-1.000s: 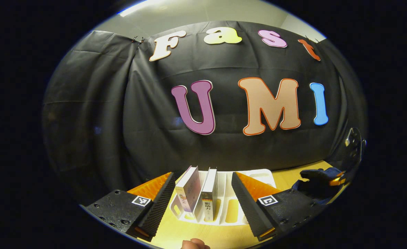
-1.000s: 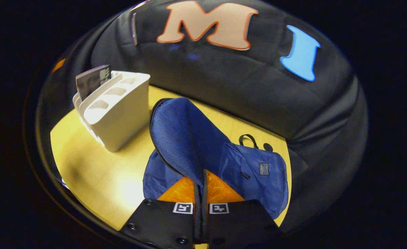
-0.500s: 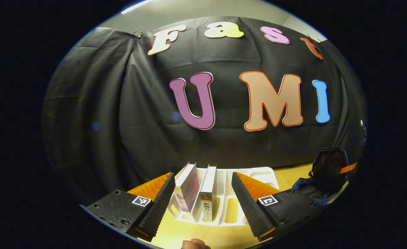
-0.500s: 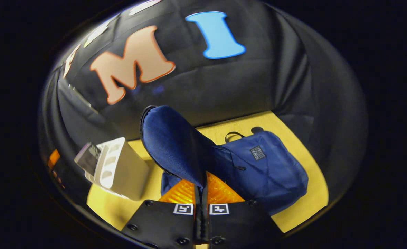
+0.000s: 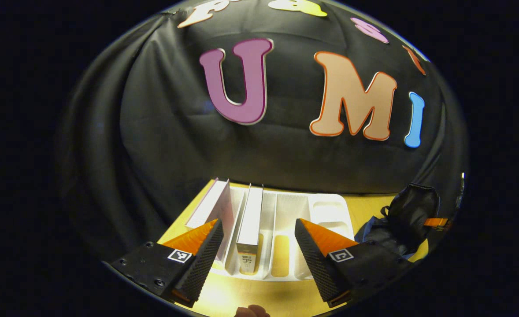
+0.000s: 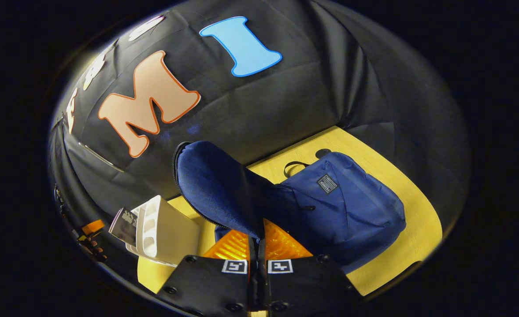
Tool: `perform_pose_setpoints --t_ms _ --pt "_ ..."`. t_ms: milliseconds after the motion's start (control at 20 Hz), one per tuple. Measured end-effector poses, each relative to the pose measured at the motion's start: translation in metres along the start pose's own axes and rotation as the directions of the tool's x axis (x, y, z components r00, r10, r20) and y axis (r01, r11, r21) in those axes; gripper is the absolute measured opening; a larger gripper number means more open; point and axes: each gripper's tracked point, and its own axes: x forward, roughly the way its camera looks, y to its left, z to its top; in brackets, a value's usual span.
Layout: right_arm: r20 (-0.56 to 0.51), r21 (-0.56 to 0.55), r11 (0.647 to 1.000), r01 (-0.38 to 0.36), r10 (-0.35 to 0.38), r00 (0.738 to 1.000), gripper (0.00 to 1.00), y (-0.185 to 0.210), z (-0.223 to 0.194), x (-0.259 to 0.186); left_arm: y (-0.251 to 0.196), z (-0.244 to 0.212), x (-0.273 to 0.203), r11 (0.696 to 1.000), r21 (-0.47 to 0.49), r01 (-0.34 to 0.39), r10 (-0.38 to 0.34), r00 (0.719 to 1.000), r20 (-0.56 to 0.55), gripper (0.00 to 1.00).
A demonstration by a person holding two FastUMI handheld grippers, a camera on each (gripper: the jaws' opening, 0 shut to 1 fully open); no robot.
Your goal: Open the schoolbag, grab two books from the bookshelf and put them into the schoolbag.
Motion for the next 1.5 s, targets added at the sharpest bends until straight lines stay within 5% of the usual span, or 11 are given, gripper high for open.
perform_pose_setpoints --t_ms 350,800,900,1150,1500 --pt "-0.011 0.017 1.000 -0.016 0.016 1.000 0.03 -0.001 0.000 0.001 0.010 -0.031 0.044 0.997 -0.070 0.014 -0.030 0.971 -0.239 0.93" --pt "-0.016 -0.017 1.000 -0.019 0.019 1.000 0.03 0.001 0.000 0.003 0.008 -0.034 0.055 0.987 0.148 0.054 0.016 0.900 -0.436 0.90" --pt "-0.016 -0.017 1.000 -0.021 0.021 1.000 0.03 0.001 -0.002 0.003 0.010 -0.039 0.056 0.983 0.170 0.075 0.020 0.866 -0.499 0.86" --pt "-0.013 -0.010 1.000 -0.021 0.021 1.000 0.03 0.000 -0.002 0.002 0.012 -0.055 0.061 0.979 0.190 0.076 0.054 0.797 -0.601 0.39" --pt "-0.015 -0.009 1.000 -0.021 0.021 1.000 0.03 -0.001 -0.001 0.002 0.013 -0.055 0.058 0.975 0.182 0.130 0.012 0.780 -0.626 0.34"
